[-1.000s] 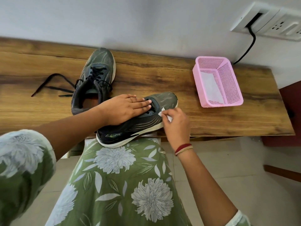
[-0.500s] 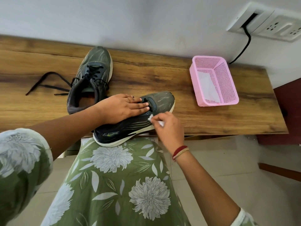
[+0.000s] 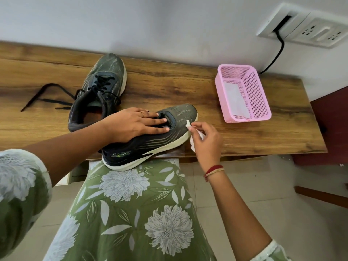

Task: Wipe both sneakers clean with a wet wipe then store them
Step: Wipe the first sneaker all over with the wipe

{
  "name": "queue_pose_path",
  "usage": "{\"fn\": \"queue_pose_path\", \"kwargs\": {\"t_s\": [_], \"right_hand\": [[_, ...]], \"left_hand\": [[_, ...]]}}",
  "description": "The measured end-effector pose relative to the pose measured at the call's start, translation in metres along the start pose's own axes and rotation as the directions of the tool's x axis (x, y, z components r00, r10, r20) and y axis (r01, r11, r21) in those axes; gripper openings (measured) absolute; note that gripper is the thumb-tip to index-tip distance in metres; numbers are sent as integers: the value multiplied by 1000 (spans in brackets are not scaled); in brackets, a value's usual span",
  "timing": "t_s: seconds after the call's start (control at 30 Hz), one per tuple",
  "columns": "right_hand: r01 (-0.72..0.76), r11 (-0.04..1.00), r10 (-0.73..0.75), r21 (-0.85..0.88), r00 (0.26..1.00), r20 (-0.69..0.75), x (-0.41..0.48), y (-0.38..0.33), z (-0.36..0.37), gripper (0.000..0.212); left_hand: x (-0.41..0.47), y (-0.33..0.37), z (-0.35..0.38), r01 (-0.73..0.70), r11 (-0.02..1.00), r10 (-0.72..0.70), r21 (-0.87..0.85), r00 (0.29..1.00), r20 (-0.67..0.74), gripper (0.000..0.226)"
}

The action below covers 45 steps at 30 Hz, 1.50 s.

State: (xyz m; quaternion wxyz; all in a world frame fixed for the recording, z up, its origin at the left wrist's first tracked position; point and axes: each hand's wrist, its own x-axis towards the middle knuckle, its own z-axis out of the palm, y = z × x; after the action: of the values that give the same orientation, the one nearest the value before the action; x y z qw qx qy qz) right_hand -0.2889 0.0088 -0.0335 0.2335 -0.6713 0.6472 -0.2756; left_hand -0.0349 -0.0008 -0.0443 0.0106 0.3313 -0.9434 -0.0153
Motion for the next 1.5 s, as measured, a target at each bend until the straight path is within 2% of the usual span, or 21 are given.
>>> {"fn": "queue_pose_path", "kwargs": {"t_s": [0.13,0.23,0.3,0.4,0.43,0.5,0.6,0.77,0.9,1.07,1.2,1.3,1.37,1.47,1.5], "right_hand": [[47,999,-46,-8,994,101,-25,-7,9,15],[219,969,-199,-111,965,170,-36,-13,6,12],[193,969,-171,-157,975,144,-19,-9,3,13],[110,973,-106,-201,994,30,9,-2,-3,14],[102,974,-100,-201,995,23,9,-5,-2,14],[102,978,-84,-183,991,104,-5,-15,4,14],[202,960,-169,-192,969,178,-21,-15,9,11],[169,955,-163,-244,986,44,20,-2,1,10],[342,895,-297,-286,936,190,1,-2,8,8],[164,956,-173,-242,985,-17,29,-3,5,10],[261,927,-241,-271,965,102,11,-7,14,9],[143,969,-151,-202,988,-29,29,-1,10,8],[108,980,-117,-169,992,-42,28,-3,10,7],[237,947,-222,-219,971,88,11,-3,12,8],[247,944,-233,-219,969,87,13,0,11,8]], "left_hand": [[0,-1,0,-3,1000,3,-9,1000,-3,56],[1,-1,1,-6,1000,6,18,1000,-10,59],[1,-2,0,-11,1000,11,26,1000,-11,59],[0,0,0,-4,1000,4,17,1000,5,61],[0,1,0,-4,1000,4,9,1000,10,61],[1,1,1,-8,1000,8,-3,1000,11,61],[1,-1,3,-13,1000,13,1,1000,9,62],[1,1,3,-10,1000,10,-6,1000,15,63],[2,0,3,-13,1000,14,-15,999,35,62],[1,0,4,-9,1000,9,-19,1000,28,61],[2,1,5,-8,1000,9,-23,1000,26,61],[2,1,4,-9,1000,9,-17,1000,12,62],[2,1,4,-4,1000,4,-18,1000,13,62],[2,2,5,-16,1000,16,-14,1000,6,63],[2,1,6,-19,1000,19,-12,1000,3,63]]}}
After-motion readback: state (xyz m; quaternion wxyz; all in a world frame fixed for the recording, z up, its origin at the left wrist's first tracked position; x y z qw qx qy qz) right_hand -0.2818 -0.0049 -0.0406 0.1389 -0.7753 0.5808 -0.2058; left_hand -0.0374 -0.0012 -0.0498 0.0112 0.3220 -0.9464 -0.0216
